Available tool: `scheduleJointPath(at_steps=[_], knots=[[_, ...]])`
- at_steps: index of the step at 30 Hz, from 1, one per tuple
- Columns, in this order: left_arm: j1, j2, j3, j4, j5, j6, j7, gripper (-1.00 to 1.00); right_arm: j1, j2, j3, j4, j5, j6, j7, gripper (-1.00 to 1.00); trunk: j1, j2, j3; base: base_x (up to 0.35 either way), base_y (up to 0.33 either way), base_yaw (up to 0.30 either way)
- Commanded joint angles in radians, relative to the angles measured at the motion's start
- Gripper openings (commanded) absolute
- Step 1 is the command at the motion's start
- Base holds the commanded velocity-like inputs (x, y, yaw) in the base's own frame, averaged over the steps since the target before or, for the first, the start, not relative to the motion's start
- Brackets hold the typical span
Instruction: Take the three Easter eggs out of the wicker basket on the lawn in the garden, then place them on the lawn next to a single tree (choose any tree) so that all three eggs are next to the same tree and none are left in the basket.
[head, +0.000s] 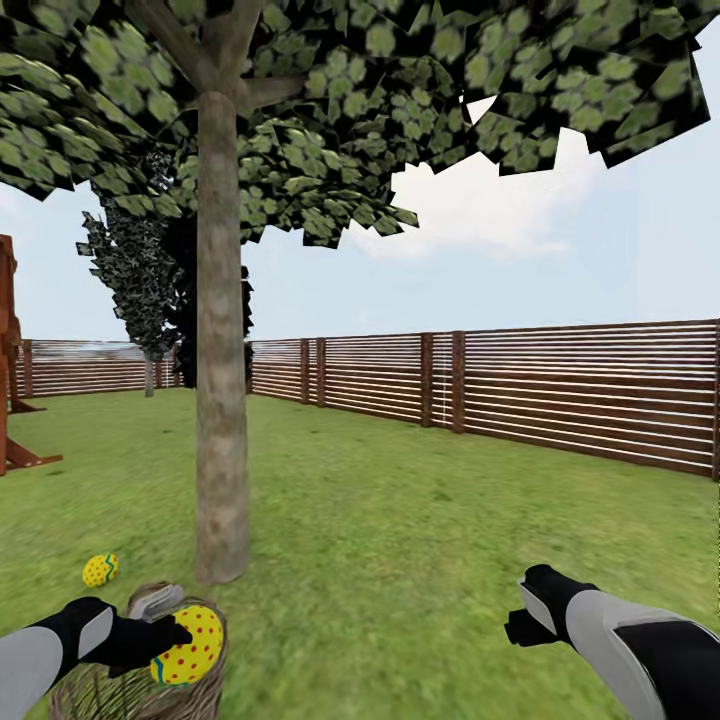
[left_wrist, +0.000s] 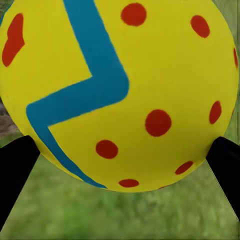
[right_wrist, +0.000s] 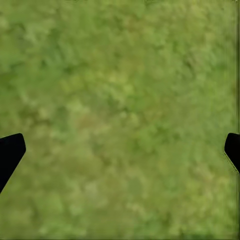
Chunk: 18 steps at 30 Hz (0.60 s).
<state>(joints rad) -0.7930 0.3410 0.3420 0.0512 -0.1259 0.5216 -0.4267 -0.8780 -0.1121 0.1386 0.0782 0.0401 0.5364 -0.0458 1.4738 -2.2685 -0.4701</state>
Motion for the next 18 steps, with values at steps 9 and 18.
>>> scheduleJointPath(at_steps=[9, 18], knots=[[-0.002, 0.0, 0.007, -0.001, -0.015, 0.002, -0.001, -1.0, -0.001, 0.0, 0.002, 0.001, 0.004, 0.002, 0.001, 1.0, -0.035, 0.062, 0.027, 0.019, -0.34, 0.0], [-0.002, -0.009, 0.006, -0.001, -0.017, 0.002, -0.001, -1.0, -0.001, -0.001, 0.003, 0.001, 0.003, 0.002, 0.001, 1.0, -0.069, 0.125, 0.055, 0.09, -0.345, 0.0]])
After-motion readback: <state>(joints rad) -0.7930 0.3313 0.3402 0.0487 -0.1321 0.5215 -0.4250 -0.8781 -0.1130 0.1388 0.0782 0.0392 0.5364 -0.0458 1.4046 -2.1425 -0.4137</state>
